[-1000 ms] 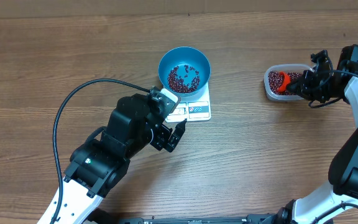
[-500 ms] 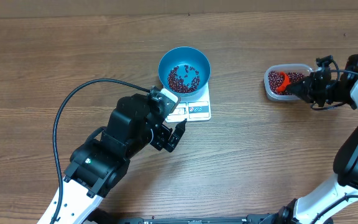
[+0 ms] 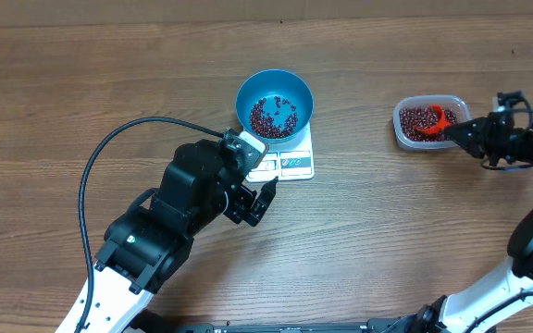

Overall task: Scoop item into bowl and weigh 150g on scale
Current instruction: 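Lower the red scoop into the beans and drag it through with the right gripper, then lift the filled scoop and carry it left over the teal bowl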

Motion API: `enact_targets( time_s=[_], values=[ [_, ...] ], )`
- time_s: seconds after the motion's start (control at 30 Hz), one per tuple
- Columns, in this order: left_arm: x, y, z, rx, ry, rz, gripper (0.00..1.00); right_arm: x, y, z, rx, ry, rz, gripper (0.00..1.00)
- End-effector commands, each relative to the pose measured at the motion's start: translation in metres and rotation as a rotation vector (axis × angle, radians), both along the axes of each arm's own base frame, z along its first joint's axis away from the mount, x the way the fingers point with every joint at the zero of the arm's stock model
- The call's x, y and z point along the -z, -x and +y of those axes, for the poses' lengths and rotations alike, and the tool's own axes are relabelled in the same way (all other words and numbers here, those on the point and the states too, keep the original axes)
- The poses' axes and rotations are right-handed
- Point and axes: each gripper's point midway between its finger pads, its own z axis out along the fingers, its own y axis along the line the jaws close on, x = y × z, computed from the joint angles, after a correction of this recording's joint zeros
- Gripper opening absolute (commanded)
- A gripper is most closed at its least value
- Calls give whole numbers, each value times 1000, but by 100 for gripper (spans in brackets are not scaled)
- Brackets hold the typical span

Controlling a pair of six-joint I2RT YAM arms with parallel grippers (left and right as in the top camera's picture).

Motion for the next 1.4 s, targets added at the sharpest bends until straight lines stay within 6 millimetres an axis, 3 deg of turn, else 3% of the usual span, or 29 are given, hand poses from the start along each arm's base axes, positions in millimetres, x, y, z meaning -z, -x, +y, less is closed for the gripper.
enact_targets(
  time_s=[0.0,0.17,0.77,1.17,1.37],
  values=[
    [2,1,1,18,-11,-5,100,-6,2,-4,0,-32,-42,4],
    [2,1,0,18,-11,-5,99,-19,2,-5,15,-107,-86,4],
    [2,1,1,18,-11,-5,99,-71,11,31,-78,-365,-284,4],
    [2,1,1,18,-11,-5,99,-96,5,111,-264,-502,-333,4],
    [2,1,0,18,-11,-5,100,-96,7,145,-355,-513,-323,4]
  ],
)
